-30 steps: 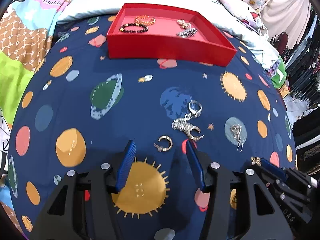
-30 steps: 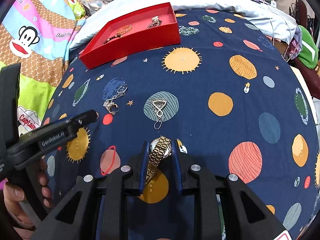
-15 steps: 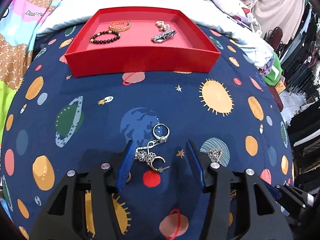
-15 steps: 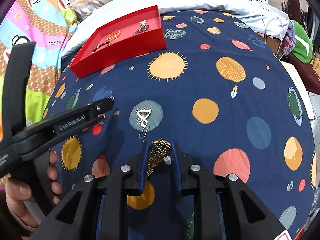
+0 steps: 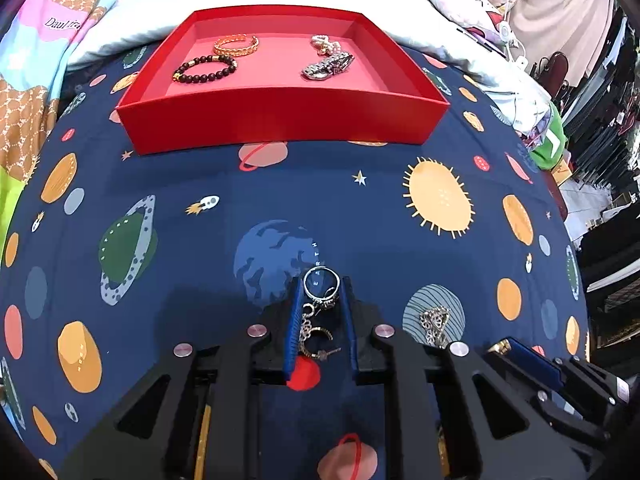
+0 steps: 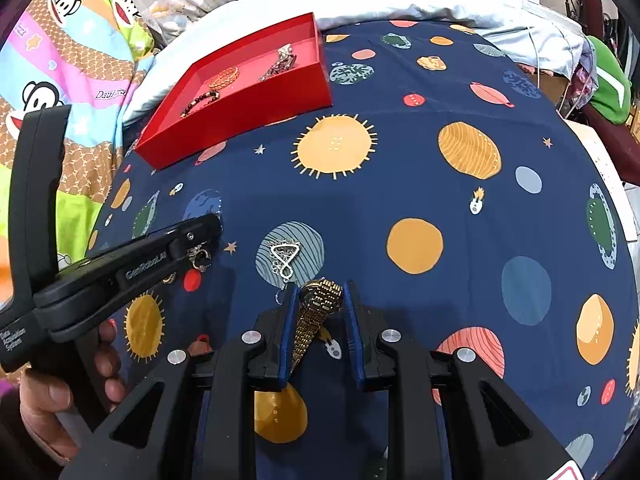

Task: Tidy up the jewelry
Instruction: 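Grasp the silver ring with the left gripper while the right holds the gold watch, then lift and carry the silver ring and gold watch toward the red box with both grippers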

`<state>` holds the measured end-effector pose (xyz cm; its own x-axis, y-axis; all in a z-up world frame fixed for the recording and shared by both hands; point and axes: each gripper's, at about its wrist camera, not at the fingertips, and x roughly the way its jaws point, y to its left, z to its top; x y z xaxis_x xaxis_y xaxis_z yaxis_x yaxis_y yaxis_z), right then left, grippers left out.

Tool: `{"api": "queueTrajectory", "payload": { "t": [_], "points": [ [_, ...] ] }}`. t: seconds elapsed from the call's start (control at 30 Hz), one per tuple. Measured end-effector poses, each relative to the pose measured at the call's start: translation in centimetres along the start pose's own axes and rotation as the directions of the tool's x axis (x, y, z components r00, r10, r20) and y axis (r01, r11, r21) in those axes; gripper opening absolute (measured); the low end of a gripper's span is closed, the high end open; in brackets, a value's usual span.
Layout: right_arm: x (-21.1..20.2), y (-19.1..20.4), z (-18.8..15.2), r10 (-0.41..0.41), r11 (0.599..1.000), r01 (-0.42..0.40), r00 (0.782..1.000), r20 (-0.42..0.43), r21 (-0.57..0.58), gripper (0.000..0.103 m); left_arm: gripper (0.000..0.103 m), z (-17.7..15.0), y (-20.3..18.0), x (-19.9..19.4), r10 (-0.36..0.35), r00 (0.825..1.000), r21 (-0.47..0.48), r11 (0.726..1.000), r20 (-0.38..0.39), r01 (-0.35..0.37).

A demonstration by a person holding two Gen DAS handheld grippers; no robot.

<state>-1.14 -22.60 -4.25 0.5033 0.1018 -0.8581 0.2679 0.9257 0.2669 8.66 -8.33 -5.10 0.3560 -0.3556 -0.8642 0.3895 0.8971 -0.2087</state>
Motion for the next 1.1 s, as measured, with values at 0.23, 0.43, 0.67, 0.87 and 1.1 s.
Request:
{"api": "queueTrajectory", "payload": {
  "t": [0.23, 0.43, 0.67, 0.87, 1.1],
  "points": [
    [-0.8, 1.2, 0.6, 0.028, 0.999, -0.028, 0.999, 0.024, -0.025, 0.021, 0.017, -0.3, 1.1, -2.5, 0.004, 1.000, -0.018, 1.000, 0.026, -0.003],
    [-1.5, 2.6, 1.2, 0.041, 0.998, -0.038, 0.998, 0.049, -0.054, 0.021, 0.017, -0.7, 2.2, -3.8, 0.016, 0.999, -0.036, 0.999, 0.028, -0.015],
    [-2.1, 4.4, 1.7, 0.058, 0.995, -0.052, 0.996, 0.066, -0.082, 0.021, 0.018, -1.2, 3.1, -5.2, 0.016, 0.999, -0.048, 0.999, 0.034, -0.014],
    [-2.7, 5.7, 2.7, 0.073, 0.992, -0.063, 0.993, 0.090, -0.108, 0.008, 0.018, -0.9, 4.0, -6.6, 0.012, 0.998, -0.060, 0.998, 0.055, -0.009],
    [-2.4, 6.3, 4.1, 0.074, 0.990, -0.061, 0.992, 0.102, -0.131, 0.000, 0.018, -0.1, 4.6, -7.2, 0.011, 0.997, -0.068, 0.998, 0.073, -0.006]
  ]
}}
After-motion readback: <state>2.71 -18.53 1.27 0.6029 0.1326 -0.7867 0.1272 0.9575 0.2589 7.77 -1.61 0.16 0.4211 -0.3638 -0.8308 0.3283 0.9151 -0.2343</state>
